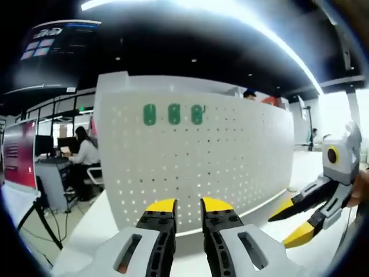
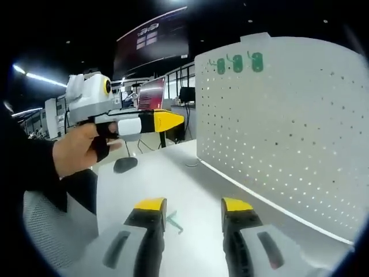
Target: Insert the hook assembly into the mounting plate slot until the hook locks in place.
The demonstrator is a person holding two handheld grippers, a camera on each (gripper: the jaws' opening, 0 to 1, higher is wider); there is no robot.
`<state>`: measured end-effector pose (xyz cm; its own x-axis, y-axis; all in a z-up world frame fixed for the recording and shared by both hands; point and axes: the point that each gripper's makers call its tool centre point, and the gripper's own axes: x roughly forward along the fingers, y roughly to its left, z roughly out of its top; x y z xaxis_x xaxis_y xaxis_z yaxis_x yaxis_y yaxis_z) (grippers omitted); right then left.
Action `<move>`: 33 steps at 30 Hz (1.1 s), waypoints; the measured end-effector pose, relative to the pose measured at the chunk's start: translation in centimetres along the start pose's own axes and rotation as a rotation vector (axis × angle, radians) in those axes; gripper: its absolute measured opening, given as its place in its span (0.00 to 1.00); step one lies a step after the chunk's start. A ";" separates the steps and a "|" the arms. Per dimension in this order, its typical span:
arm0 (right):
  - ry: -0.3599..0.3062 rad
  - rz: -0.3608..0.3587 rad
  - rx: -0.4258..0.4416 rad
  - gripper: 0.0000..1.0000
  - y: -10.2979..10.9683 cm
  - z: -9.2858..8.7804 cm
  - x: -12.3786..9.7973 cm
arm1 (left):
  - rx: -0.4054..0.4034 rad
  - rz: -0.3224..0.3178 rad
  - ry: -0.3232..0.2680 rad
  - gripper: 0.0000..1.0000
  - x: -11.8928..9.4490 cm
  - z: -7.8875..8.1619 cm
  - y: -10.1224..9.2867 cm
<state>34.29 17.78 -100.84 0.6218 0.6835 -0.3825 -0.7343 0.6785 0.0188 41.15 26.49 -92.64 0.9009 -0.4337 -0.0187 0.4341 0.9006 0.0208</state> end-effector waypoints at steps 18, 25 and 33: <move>0.164 0.117 -0.006 0.32 3.9 -5.3 3.9 | 0.039 -0.033 0.036 0.15 0.6 -1.2 -0.5; 0.196 0.143 -0.014 0.30 4.7 -6.2 4.9 | 0.042 -0.045 0.045 0.14 0.6 -1.4 -0.7; 0.247 0.170 -0.025 0.25 5.7 -7.7 6.4 | 0.041 -0.050 0.053 0.13 0.7 -1.6 -0.6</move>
<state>31.99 23.91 -110.33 0.4063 0.6984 -0.5892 -0.8308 0.5508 0.0801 41.53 25.67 -94.26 0.8768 -0.4752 -0.0732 0.4795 0.8756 0.0591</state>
